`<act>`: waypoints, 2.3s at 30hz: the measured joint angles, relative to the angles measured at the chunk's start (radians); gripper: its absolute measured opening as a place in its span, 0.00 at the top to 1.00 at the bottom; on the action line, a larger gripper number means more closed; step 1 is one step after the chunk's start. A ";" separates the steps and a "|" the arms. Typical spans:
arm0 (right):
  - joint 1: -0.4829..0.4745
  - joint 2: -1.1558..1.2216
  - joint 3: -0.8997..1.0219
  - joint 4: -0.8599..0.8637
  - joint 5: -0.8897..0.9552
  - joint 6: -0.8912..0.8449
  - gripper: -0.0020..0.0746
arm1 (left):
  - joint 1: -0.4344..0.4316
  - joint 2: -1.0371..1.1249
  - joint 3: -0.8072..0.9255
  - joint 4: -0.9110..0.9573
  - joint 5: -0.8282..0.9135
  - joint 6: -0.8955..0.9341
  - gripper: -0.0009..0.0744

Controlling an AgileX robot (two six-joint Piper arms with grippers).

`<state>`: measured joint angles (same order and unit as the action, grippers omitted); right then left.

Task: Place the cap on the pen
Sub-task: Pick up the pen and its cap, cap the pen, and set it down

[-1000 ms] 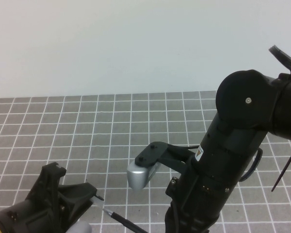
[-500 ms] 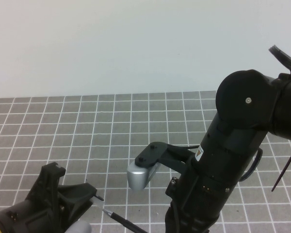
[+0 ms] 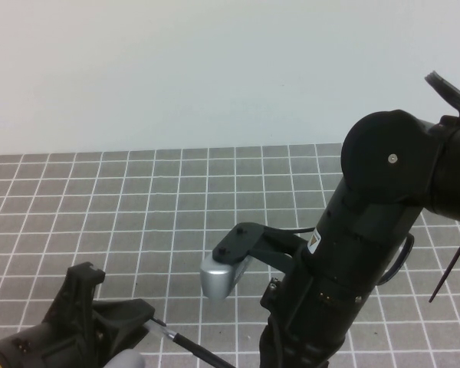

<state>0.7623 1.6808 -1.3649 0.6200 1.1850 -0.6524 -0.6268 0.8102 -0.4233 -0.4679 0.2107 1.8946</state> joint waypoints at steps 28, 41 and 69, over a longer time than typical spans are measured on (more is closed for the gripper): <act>0.000 0.052 -0.001 0.083 -0.094 0.002 0.98 | -0.002 0.000 0.000 -0.079 0.022 0.114 0.99; 0.000 0.052 -0.001 0.069 -0.027 -0.059 0.98 | -0.059 0.000 0.000 -0.179 0.084 0.224 0.99; 0.000 0.052 -0.001 0.089 -0.042 -0.133 0.98 | -0.059 0.000 0.000 -0.448 0.194 0.500 0.99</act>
<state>0.7623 1.7332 -1.3661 0.7094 1.1432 -0.7859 -0.6859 0.8102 -0.4233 -0.9163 0.4045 2.3946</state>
